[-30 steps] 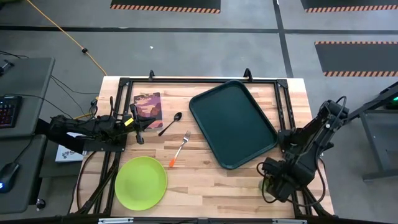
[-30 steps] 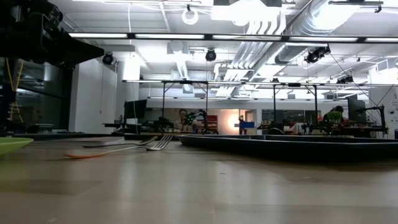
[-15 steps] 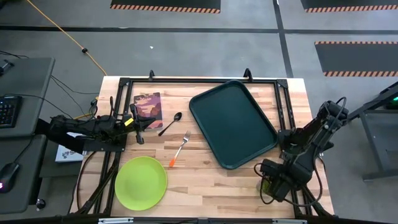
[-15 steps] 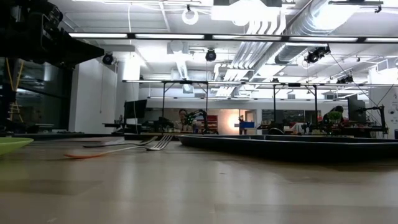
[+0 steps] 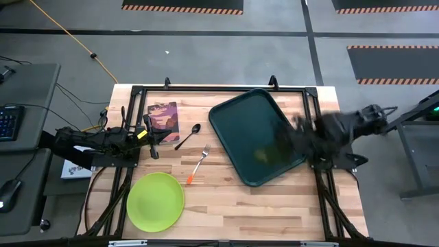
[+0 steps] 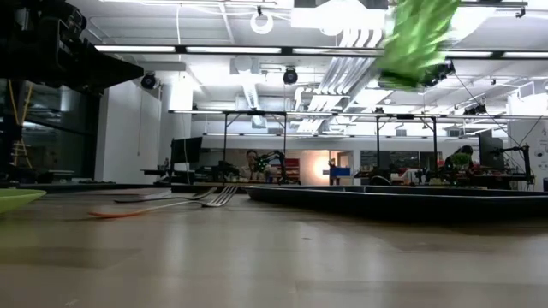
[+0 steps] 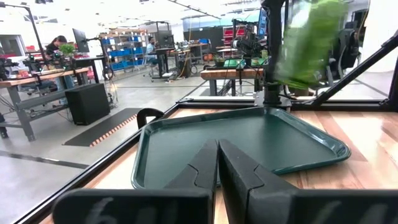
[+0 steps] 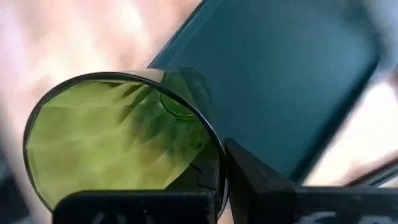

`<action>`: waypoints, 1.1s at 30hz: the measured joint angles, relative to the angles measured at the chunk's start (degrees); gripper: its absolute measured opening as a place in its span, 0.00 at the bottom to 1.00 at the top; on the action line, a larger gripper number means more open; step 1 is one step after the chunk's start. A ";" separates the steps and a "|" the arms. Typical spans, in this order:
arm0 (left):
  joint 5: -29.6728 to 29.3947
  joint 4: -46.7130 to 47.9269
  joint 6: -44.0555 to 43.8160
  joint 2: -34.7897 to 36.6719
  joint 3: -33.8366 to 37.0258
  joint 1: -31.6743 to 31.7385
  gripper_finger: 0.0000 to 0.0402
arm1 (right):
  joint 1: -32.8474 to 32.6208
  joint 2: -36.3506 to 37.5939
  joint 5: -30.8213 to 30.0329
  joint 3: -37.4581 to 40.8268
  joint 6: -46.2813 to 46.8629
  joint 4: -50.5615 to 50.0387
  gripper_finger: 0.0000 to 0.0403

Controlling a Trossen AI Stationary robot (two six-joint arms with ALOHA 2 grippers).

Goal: Pick and place plate/cup/fork/spoon on tray

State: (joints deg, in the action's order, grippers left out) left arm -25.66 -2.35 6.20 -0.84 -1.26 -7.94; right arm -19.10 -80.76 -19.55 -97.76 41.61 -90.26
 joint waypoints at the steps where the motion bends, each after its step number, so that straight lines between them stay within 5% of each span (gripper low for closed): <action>1: -0.01 0.00 0.00 -0.02 0.01 -0.01 0.01 | 4.66 -0.21 -1.15 -1.03 -3.57 0.91 0.00; 7: 0.00 0.00 0.00 -0.02 0.01 0.00 0.01 | 34.89 -3.28 -1.74 -2.72 -19.85 6.79 0.00; 14: -0.01 -0.02 0.00 0.00 -0.01 0.00 0.01 | 58.88 -12.19 11.02 -2.66 -27.86 11.84 0.00; 23: -0.01 -0.02 0.00 -0.02 0.01 0.00 0.01 | 63.92 -24.02 18.48 -2.62 -30.33 17.34 0.00; 33: -0.01 0.00 0.00 -0.02 -0.01 -0.02 0.01 | 64.53 -25.80 20.03 -2.62 -31.13 15.26 0.00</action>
State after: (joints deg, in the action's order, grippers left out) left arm -25.67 -2.35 6.20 -0.86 -1.28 -7.96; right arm 45.43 -106.56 0.48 -100.38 10.48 -75.00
